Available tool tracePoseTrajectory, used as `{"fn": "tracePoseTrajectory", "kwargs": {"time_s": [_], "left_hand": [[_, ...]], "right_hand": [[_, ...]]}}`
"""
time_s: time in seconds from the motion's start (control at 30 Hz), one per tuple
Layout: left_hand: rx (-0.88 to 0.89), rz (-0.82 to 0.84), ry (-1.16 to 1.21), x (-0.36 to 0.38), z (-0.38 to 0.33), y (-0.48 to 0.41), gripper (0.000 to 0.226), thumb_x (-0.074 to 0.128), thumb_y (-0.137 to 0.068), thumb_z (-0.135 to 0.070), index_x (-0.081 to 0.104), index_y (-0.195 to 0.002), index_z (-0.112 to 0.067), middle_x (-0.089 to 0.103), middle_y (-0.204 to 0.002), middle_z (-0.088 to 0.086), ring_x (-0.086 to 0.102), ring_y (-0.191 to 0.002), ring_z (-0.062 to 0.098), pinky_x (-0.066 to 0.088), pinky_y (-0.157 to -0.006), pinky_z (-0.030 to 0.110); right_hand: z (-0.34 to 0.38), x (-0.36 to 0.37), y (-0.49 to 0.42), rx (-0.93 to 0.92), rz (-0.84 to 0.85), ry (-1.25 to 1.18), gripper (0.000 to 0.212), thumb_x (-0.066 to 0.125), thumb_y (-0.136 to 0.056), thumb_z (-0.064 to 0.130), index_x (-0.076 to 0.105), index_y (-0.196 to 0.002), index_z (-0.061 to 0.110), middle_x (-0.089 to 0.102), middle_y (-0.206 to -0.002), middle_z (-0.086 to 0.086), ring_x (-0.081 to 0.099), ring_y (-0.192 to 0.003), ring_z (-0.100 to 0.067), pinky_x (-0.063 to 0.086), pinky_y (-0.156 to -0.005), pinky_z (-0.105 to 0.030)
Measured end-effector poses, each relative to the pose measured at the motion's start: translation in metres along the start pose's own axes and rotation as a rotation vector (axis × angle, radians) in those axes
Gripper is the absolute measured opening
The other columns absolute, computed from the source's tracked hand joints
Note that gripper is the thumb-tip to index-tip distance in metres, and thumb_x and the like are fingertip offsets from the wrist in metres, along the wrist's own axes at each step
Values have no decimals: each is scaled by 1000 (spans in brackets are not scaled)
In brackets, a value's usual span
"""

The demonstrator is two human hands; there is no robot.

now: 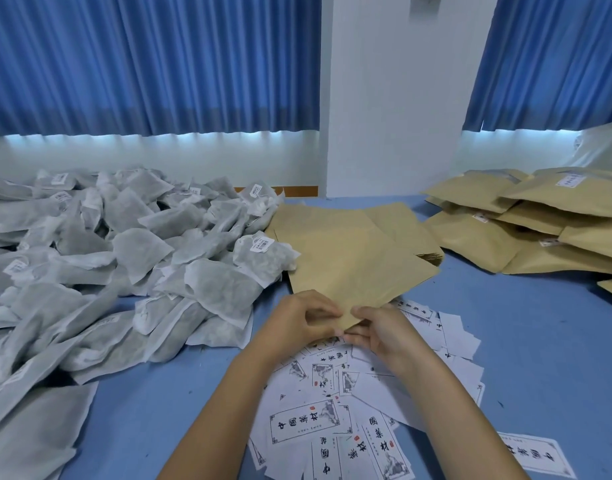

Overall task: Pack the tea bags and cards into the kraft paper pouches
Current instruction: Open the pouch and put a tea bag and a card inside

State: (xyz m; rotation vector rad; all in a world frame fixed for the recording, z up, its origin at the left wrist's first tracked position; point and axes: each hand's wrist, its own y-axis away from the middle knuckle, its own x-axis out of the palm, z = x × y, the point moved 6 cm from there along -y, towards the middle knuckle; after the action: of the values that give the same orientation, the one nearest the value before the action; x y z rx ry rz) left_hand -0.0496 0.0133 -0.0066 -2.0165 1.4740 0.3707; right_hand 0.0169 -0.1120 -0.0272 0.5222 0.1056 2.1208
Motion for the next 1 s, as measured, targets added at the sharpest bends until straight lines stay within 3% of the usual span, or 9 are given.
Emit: {"fn": "tracePoseTrajectory", "kwargs": {"time_s": [0.23, 0.4, 0.5, 0.63, 0.77, 0.93, 1.0], "left_hand": [[-46, 22, 30, -1, 0, 1, 27, 81, -73, -17, 75, -100, -16, 70, -102, -9, 61, -88, -5, 44, -79, 10], [-27, 37, 30, -3, -5, 2, 17, 72, -83, -14, 75, -99, -15, 71, -101, -10, 64, -90, 0, 50, -84, 18], [-5, 2, -53, -3, -5, 2, 13, 64, -88, -12, 76, -93, -14, 71, -92, -13, 63, -80, -5, 48, -74, 13], [21, -123, -175, -2, -8, 1, 13, 62, -84, -8, 74, -77, -11, 70, -75, -4, 61, -68, 7, 52, -68, 30], [39, -108, -142, 1, -12, 0, 7, 66, -82, -8, 72, -80, -11, 67, -75, -4, 60, -67, 9, 52, -68, 31], [29, -222, -685, 12, -27, 1, 33, 58, -82, -20, 61, -115, -21, 56, -105, -4, 54, -92, 15, 35, -54, 28], [41, -313, -706, 13, -39, 0, 22, 63, -81, -16, 68, -103, -15, 60, -97, 0, 57, -83, 18, 34, -50, 27]], "right_hand": [[1, 1, 1, -21, 76, 88, 18, 56, -89, -4, 58, -107, -7, 72, -89, -16, 70, -71, -24, 57, -58, -26], [3, -1, 2, -52, 118, 144, 20, 70, -80, -4, 65, -99, 0, 73, -100, -16, 71, -89, -24, 57, -70, -24], [1, -1, 1, -36, 124, 139, 22, 64, -84, -5, 61, -106, 0, 73, -101, -13, 72, -91, -23, 58, -72, -25], [1, 2, 2, -24, 149, 136, 19, 54, -93, -1, 59, -111, 2, 74, -100, -9, 72, -91, -23, 57, -70, -25], [2, 1, 1, -30, 121, 143, 14, 57, -93, 6, 62, -106, 2, 74, -97, -12, 71, -89, -25, 56, -79, -30], [3, 1, -3, -85, 19, 127, 20, 43, -93, -8, 60, -102, -2, 65, -93, -20, 63, -83, -27, 53, -84, -34], [6, 2, -2, -139, 22, 126, 18, 46, -93, -6, 62, -100, 0, 66, -92, -18, 61, -85, -27, 54, -80, -32]]}}
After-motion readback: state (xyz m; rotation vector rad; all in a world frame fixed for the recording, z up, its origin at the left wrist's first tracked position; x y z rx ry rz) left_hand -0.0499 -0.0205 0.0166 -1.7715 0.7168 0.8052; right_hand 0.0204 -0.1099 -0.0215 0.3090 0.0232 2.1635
